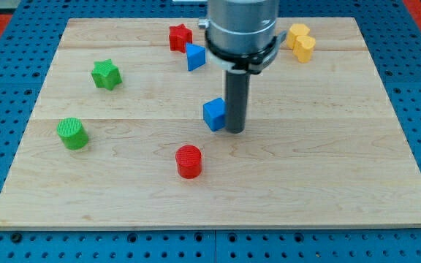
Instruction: Place the red star towards left to the red circle
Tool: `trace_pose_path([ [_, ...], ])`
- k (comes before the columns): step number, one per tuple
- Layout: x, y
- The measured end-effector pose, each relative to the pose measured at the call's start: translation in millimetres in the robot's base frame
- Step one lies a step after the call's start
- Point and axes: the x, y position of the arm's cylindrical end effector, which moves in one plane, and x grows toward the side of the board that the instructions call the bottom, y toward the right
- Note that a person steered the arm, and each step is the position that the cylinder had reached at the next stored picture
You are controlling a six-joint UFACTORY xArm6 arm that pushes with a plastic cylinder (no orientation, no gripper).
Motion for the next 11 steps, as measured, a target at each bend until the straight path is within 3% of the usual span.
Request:
trace_pose_path([
  [1,-44,29],
  [3,-139,15],
  [5,-230,-75],
  [6,-225,-123],
  [8,-151,-157],
  [9,-134,-181],
  [11,-50,-172],
])
